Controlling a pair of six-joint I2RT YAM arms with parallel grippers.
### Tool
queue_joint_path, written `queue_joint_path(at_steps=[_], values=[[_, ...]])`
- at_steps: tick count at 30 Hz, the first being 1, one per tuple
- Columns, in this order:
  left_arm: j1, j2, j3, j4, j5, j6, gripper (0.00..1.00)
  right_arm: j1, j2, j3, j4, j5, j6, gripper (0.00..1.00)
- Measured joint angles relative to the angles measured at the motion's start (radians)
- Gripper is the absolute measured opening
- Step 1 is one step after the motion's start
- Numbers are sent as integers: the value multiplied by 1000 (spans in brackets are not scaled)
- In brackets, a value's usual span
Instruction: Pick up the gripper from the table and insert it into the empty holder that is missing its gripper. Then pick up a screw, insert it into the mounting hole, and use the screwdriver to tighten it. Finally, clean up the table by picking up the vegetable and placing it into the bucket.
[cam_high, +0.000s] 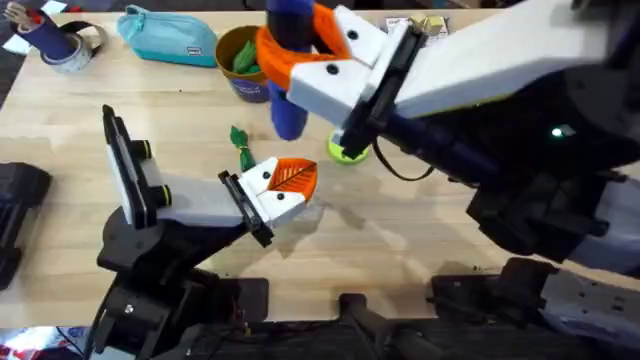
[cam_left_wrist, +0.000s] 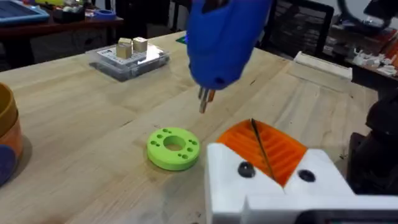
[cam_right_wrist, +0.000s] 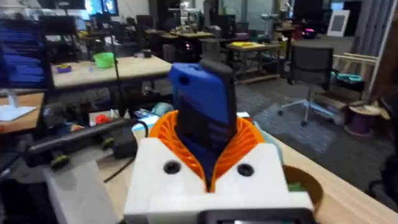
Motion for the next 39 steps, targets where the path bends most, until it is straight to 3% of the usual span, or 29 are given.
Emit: queue_joint_path(at_steps=[9, 39], values=[[0, 0, 0, 0, 0, 0, 10, 56, 18, 58, 5, -6, 16, 23], [0, 0, 0, 0, 0, 0, 10, 58, 63, 64, -30, -6, 209, 23]])
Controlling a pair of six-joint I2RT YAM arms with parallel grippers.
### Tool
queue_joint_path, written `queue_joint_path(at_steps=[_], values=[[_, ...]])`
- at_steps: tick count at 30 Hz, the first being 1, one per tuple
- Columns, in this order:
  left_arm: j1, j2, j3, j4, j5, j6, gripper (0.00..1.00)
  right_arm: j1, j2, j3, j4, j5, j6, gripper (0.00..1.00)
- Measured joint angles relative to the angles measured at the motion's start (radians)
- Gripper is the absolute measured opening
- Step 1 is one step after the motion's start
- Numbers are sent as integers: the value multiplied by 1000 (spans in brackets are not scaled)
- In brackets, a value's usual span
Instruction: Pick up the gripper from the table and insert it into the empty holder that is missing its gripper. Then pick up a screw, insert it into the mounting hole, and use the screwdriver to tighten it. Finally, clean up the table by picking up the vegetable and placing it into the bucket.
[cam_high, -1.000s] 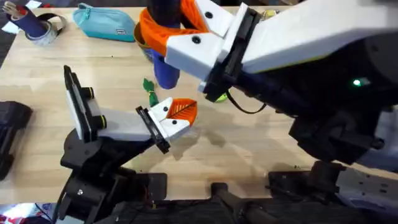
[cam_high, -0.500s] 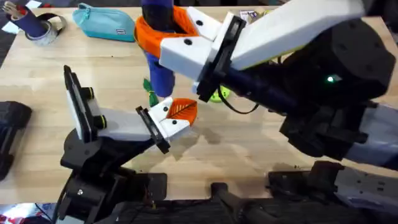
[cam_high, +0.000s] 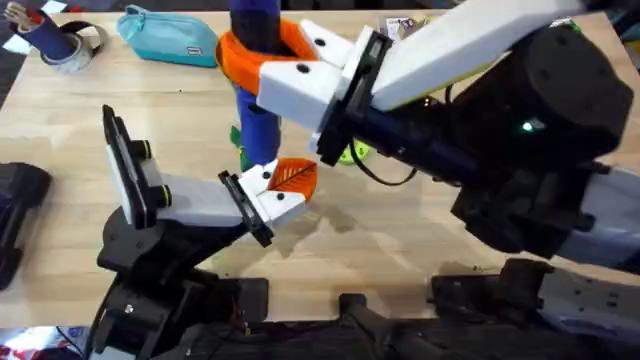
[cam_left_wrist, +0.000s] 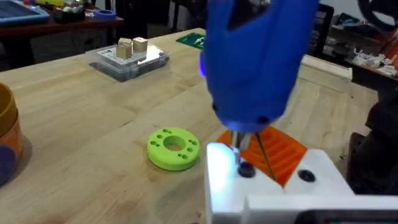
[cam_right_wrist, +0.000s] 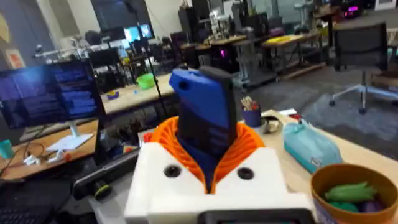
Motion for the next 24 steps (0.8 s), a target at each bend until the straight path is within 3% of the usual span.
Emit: queue_joint_path(at_steps=[24], values=[[0, 0, 0, 0, 0, 0, 10, 0, -24, 0, -42, 0, 0, 23]])
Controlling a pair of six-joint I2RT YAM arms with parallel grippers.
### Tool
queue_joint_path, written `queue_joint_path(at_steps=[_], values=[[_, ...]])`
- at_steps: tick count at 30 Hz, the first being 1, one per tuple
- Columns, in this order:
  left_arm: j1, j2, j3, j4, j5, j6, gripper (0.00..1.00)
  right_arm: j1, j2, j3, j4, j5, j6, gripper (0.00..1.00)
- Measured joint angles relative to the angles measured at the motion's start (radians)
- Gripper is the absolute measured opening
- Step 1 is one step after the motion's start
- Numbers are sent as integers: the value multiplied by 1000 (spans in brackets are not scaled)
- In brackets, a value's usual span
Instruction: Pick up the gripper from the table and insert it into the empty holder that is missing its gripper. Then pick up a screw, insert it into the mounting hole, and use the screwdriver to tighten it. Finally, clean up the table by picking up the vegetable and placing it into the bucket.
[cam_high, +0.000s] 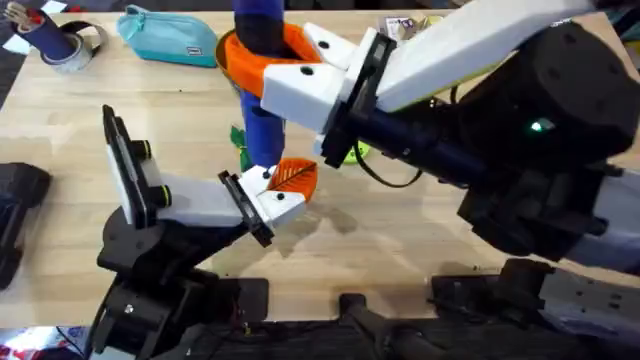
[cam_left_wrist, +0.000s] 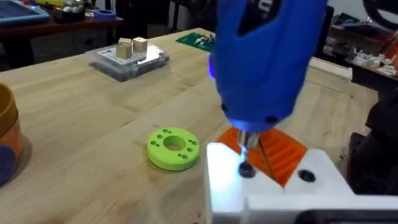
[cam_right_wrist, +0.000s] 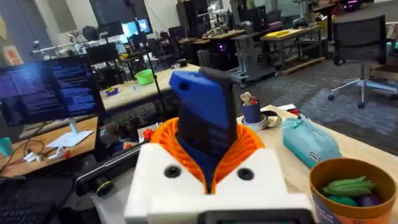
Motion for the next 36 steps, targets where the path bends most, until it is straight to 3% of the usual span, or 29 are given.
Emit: queue_joint_path(at_steps=[36], values=[[0, 1, 0, -1, 3, -7, 10, 4, 10, 5, -21, 0, 26, 23]])
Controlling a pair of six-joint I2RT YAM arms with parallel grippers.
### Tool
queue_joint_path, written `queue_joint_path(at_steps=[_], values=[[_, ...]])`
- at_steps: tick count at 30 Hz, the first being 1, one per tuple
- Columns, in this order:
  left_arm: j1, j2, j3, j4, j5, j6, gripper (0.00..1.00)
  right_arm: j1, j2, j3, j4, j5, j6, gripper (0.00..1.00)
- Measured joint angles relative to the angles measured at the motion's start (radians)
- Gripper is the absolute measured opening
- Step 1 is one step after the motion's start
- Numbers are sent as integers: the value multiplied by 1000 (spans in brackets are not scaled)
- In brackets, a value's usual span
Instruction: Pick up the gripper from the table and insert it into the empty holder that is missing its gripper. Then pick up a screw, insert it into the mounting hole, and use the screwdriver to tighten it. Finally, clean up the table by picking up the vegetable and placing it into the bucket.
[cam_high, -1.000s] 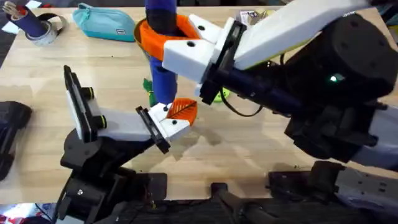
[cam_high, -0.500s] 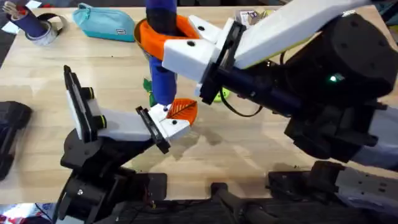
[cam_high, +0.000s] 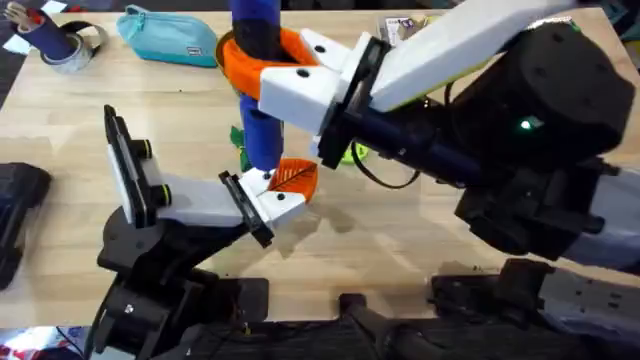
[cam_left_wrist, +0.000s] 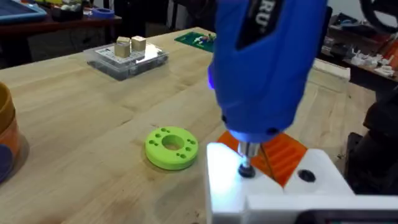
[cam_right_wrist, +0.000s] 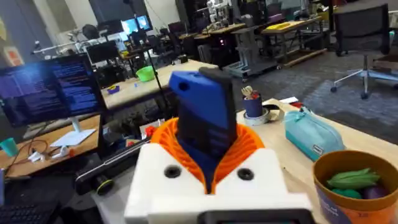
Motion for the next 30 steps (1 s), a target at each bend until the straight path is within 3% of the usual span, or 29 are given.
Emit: queue_joint_path(at_steps=[11, 24, 30], values=[[0, 1, 0, 0, 3, -4, 10, 1, 0, 0, 9, -7, -1, 23], [0, 0, 1, 0, -1, 0, 10, 4, 7, 0, 216, -57, -59, 23], [0, 0, 1, 0, -1, 0, 10, -50, 7, 1, 191, -64, -83, 23]])
